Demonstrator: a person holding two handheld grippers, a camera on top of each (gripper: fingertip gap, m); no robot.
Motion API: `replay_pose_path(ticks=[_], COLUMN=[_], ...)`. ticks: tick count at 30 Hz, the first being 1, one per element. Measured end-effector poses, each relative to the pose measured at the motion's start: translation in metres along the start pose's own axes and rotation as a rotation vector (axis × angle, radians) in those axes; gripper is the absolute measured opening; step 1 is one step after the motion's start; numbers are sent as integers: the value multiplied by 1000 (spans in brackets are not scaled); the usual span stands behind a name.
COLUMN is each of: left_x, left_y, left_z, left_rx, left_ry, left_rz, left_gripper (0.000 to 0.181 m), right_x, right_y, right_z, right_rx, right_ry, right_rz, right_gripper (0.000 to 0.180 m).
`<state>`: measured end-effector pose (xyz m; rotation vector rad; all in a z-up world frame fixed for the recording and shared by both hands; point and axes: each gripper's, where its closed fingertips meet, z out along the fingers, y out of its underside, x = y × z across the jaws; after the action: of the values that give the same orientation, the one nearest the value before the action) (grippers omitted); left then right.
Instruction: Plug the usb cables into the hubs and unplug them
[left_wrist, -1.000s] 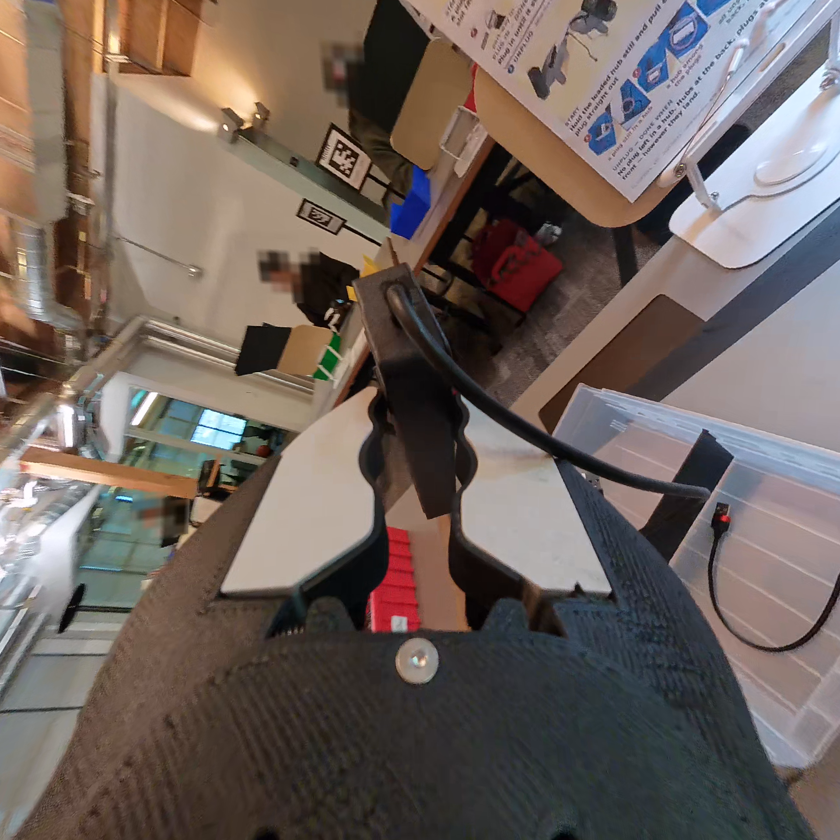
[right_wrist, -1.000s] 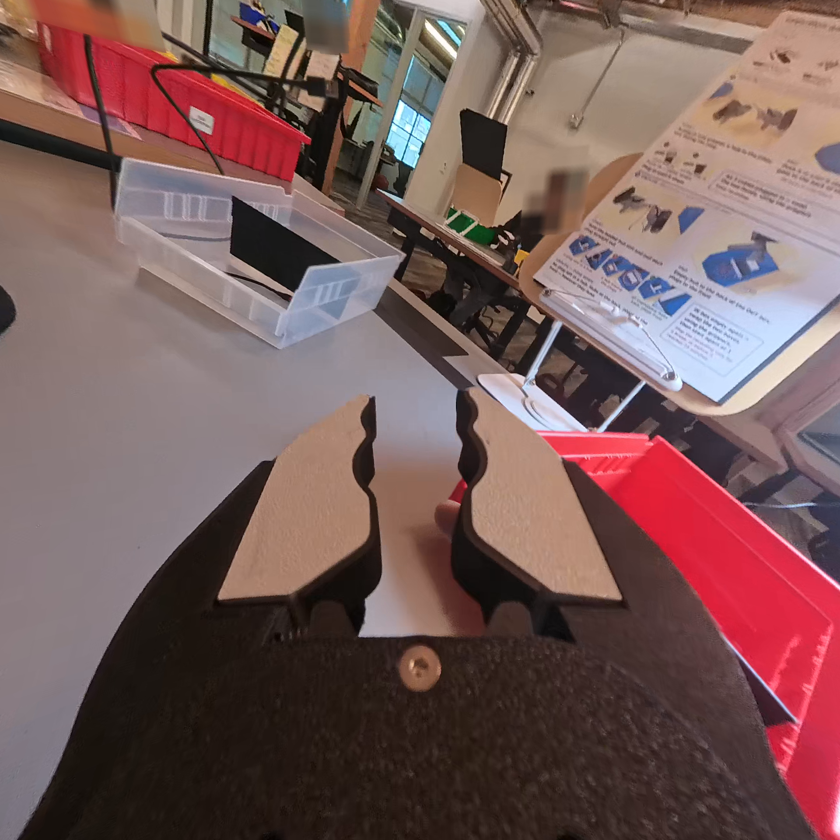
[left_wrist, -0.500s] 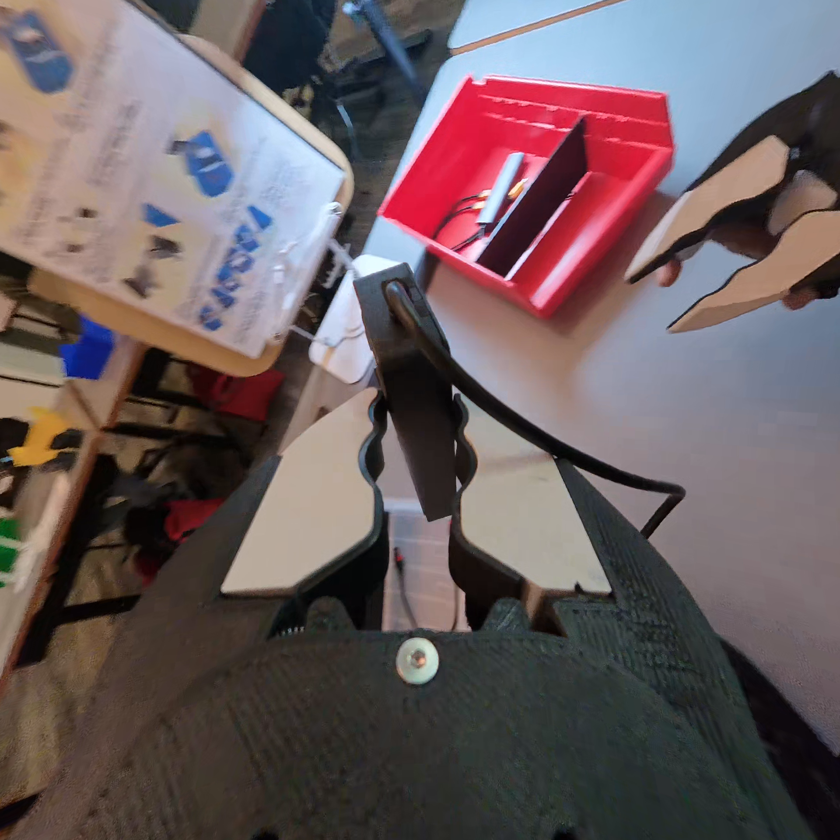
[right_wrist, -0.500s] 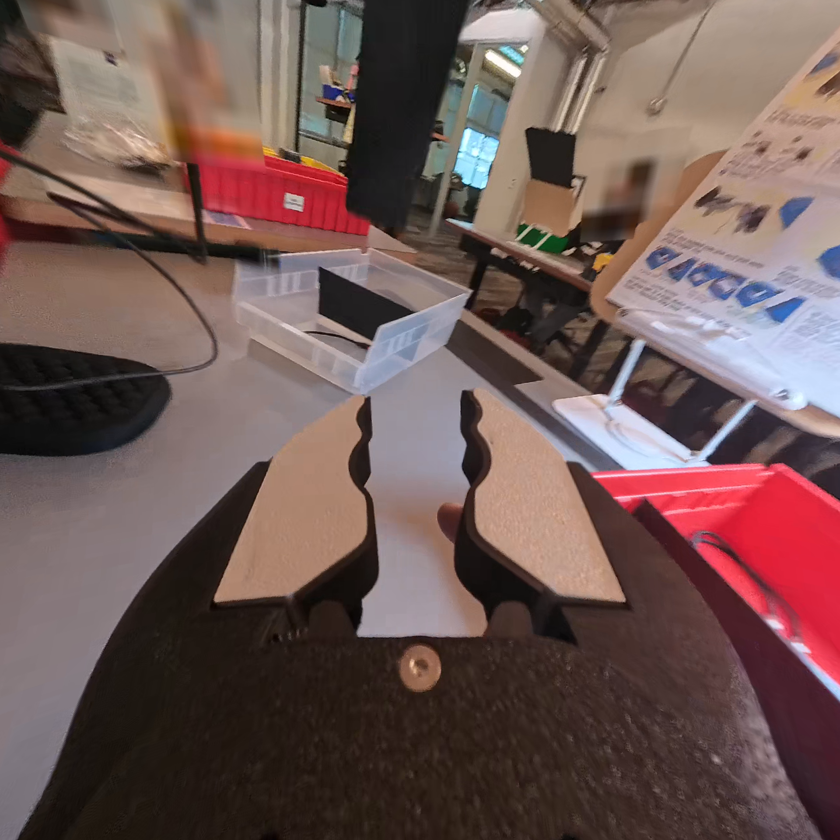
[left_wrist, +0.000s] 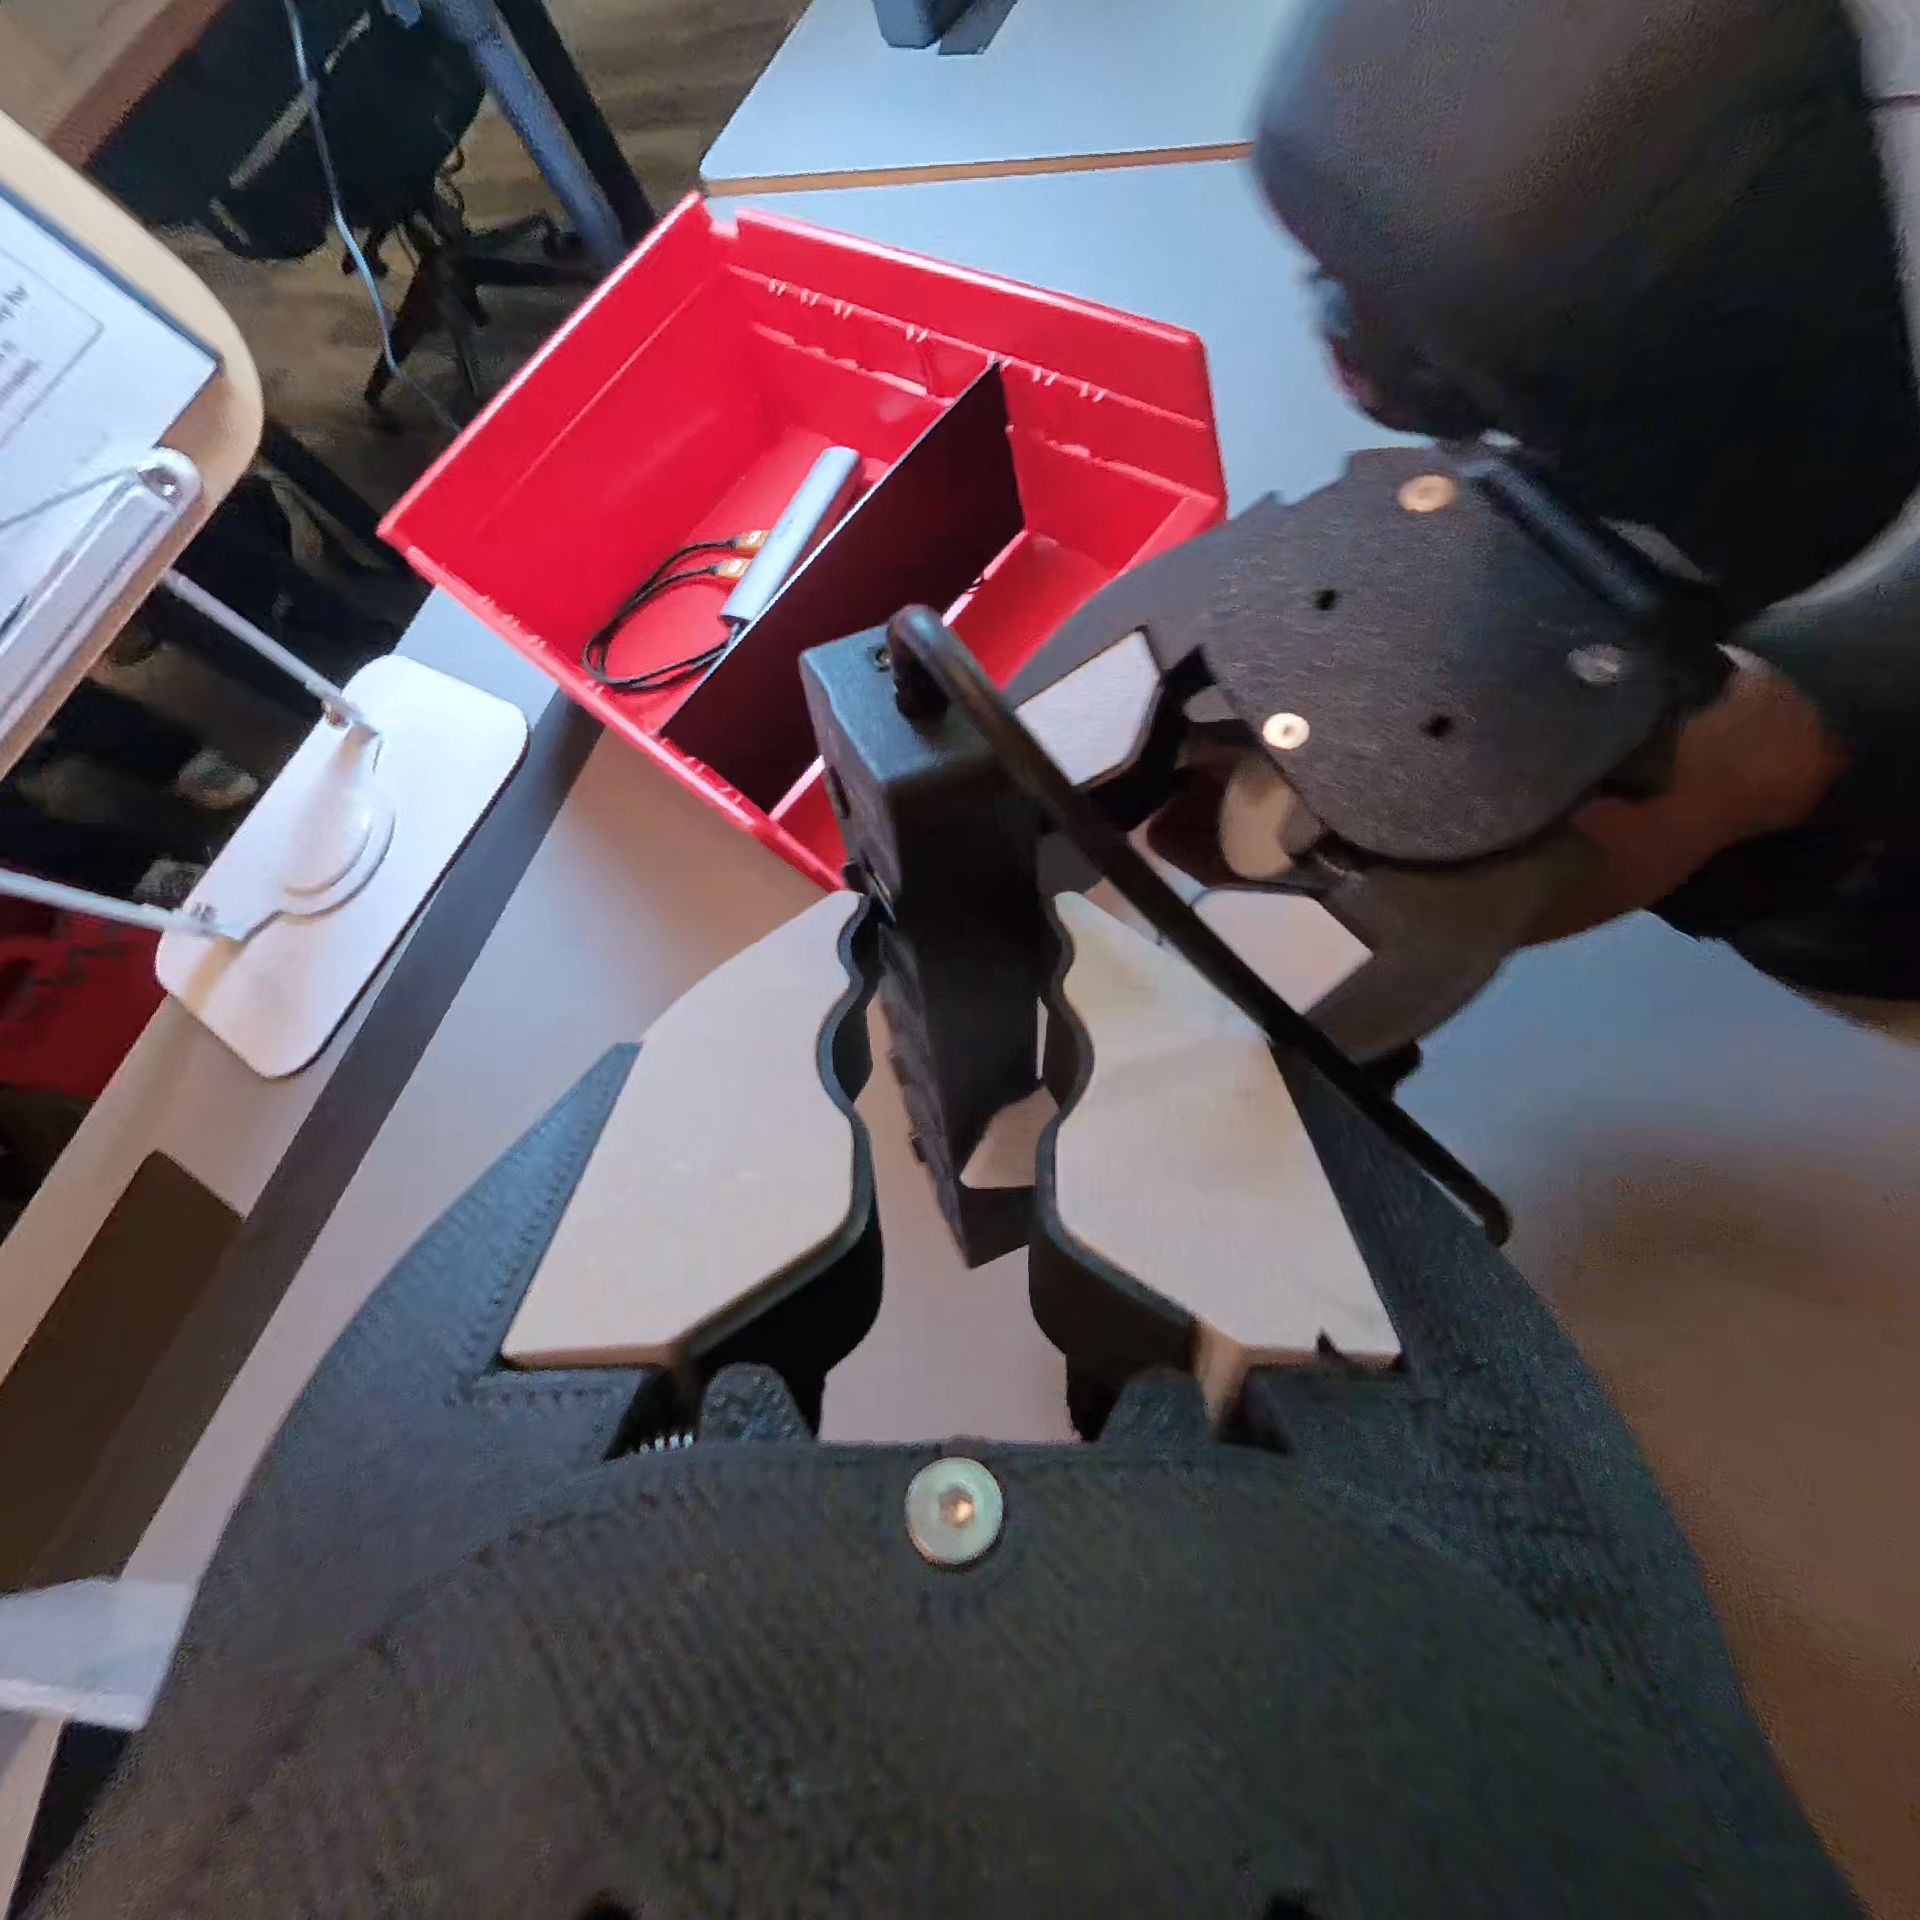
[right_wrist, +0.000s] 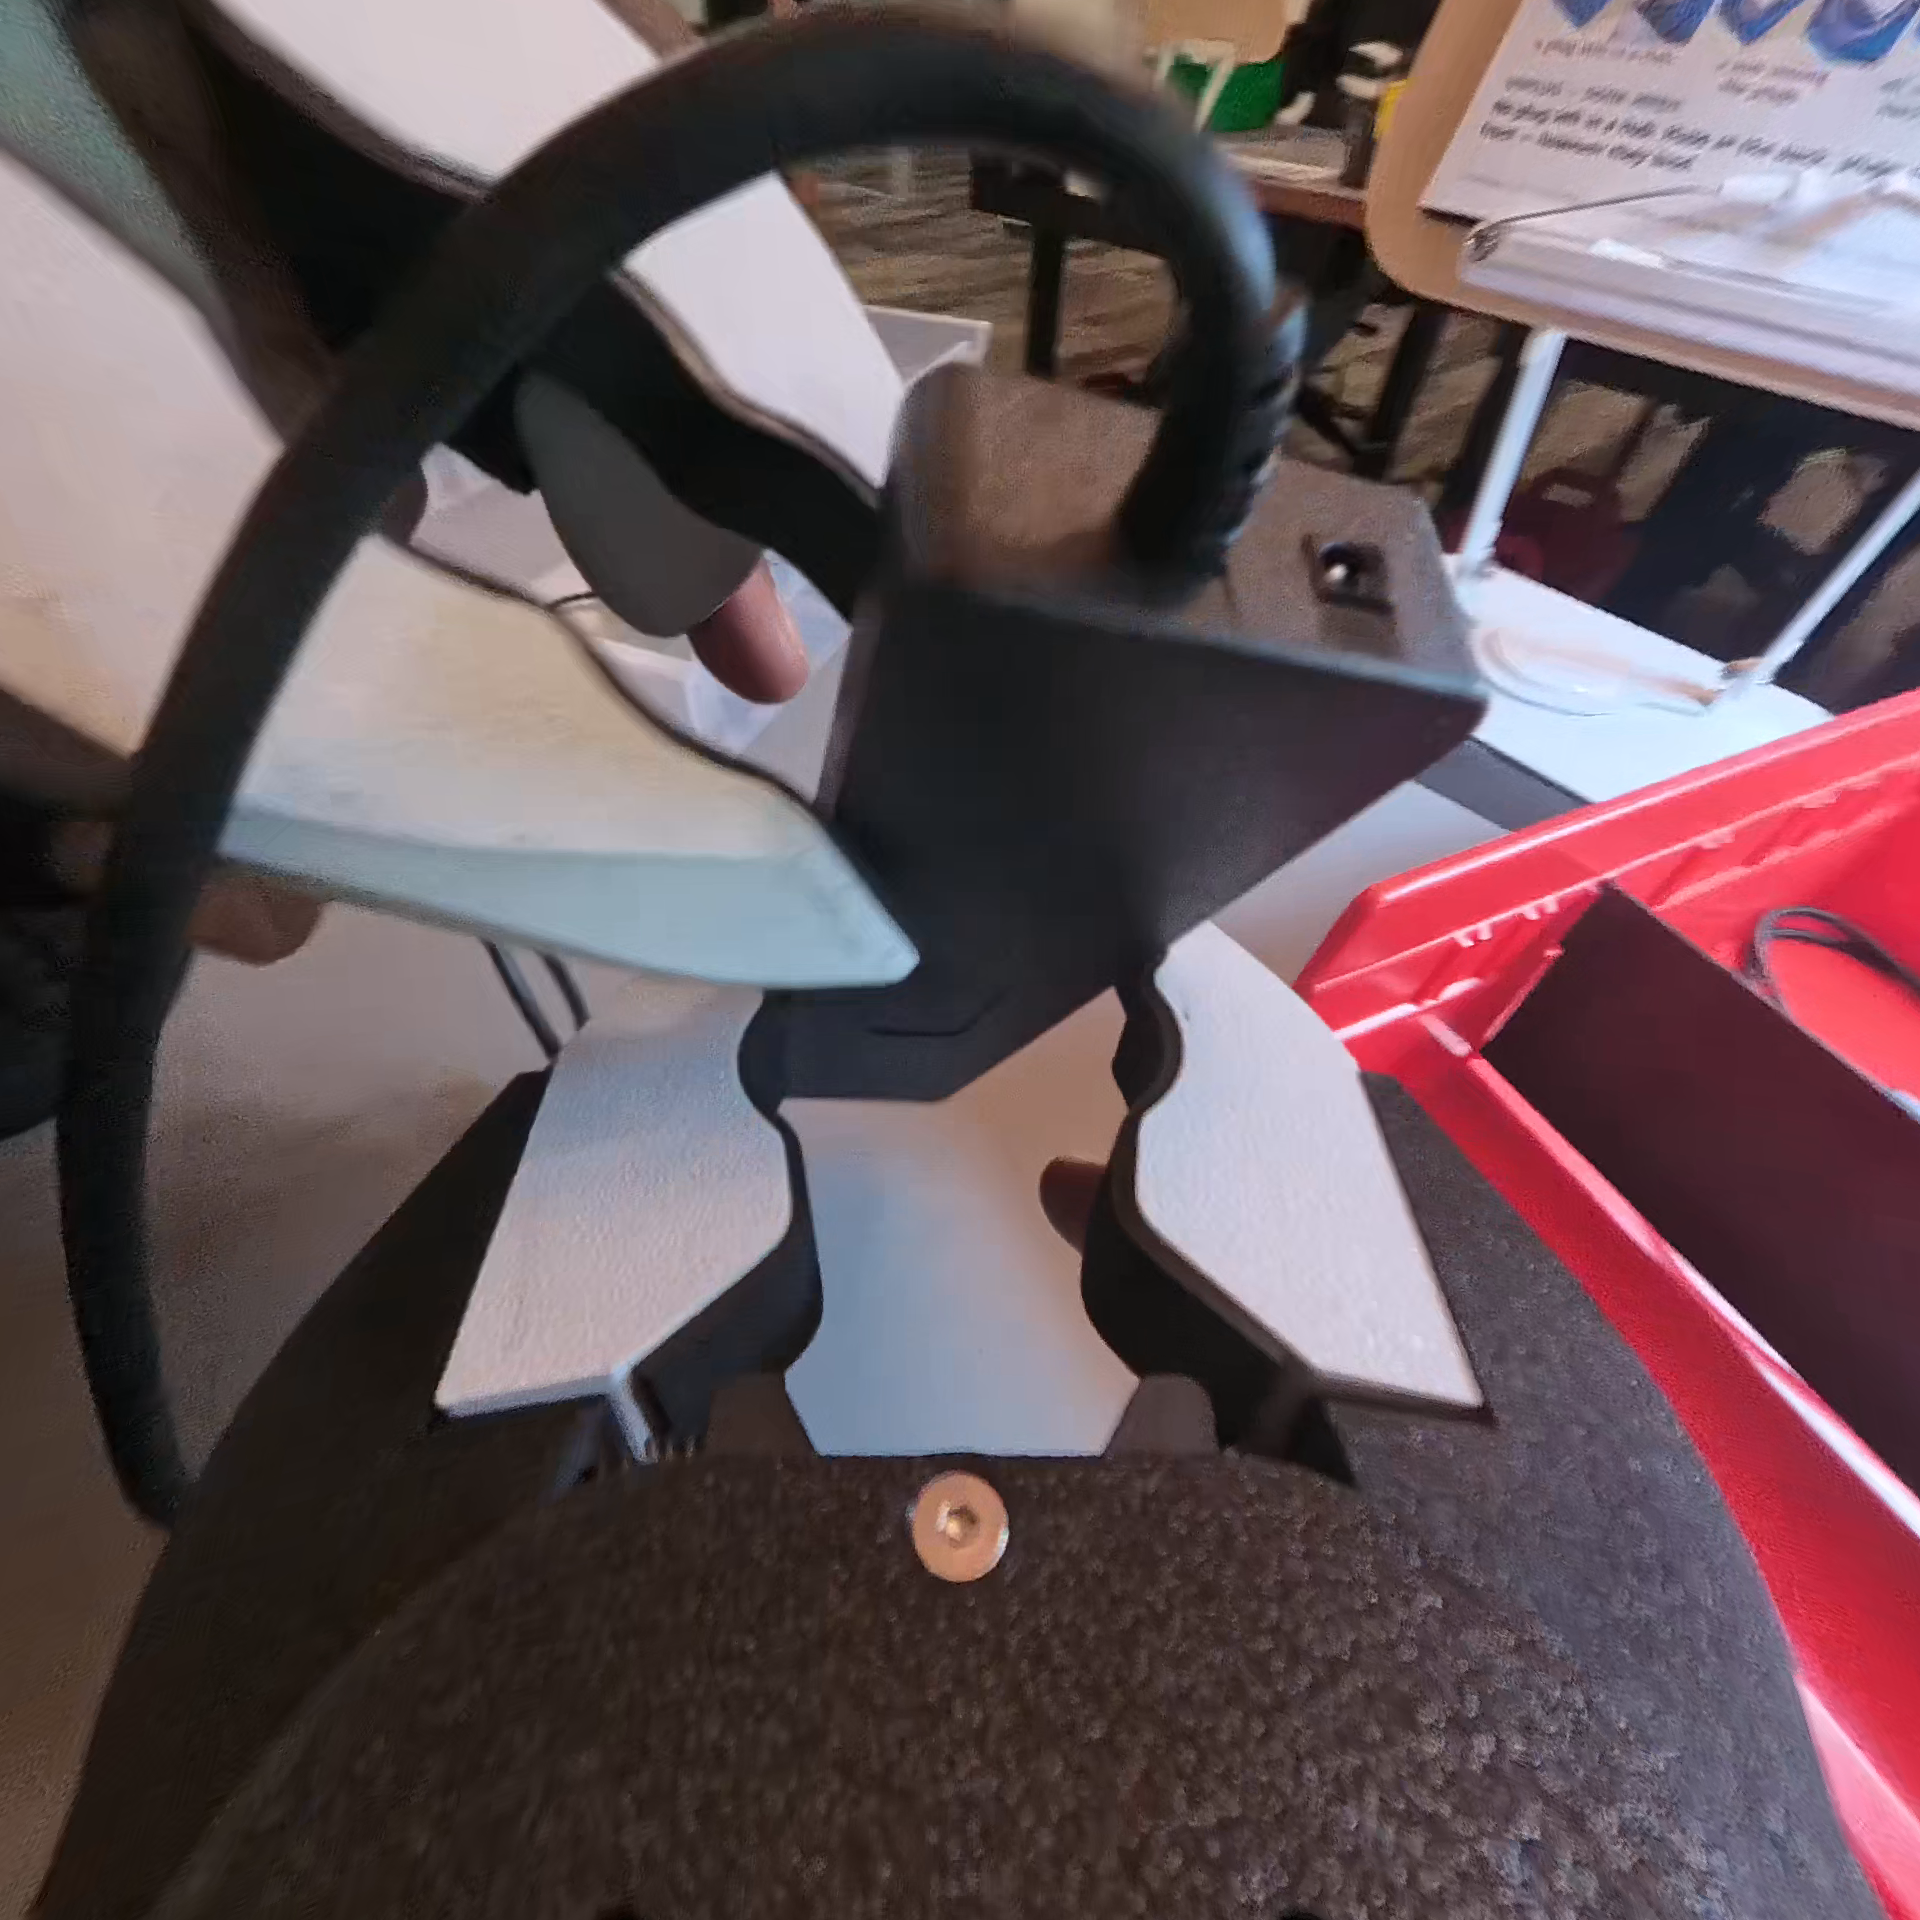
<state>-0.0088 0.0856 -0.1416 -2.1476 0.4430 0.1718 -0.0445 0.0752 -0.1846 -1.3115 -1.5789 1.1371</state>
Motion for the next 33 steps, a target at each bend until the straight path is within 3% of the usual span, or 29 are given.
replay_pose_path(ticks=[2,4,6,12,18,23,28,30,33], left_x=[15,31,44,29,23,41,52,60,64], left_y=[-2,-5,-5,9,79,102,107,110,112], left_z=[-2,-8,-13,-51,-36,-11,-17,-19,-16], left_rx=[38,97,125,184,57,59,90,86,77], left_ry=[74,174,245,270,349,366,511,573,603], left_rz=[29,23,29,105,113,103,4,-38,-72], left_gripper=[30,11,6,45,71,64,64,64,64], right_x=[-2,-6,-20,-38,-55,-68,-72,-73,-76], right_y=[2,5,5,-5,-13,-15,-4,-5,-4], right_z=[-1,-2,-5,-19,-33,-36,-32,-31,-27], right_rx=[38,85,129,229,270,299,267,270,257], right_ry=[-80,-124,-216,-366,-500,-570,-563,-572,-589], right_rz=[0,-63,-87,-68,-21,3,-48,-37,-10], right_gripper=[57,57,57,55,55,56,58,70,72])
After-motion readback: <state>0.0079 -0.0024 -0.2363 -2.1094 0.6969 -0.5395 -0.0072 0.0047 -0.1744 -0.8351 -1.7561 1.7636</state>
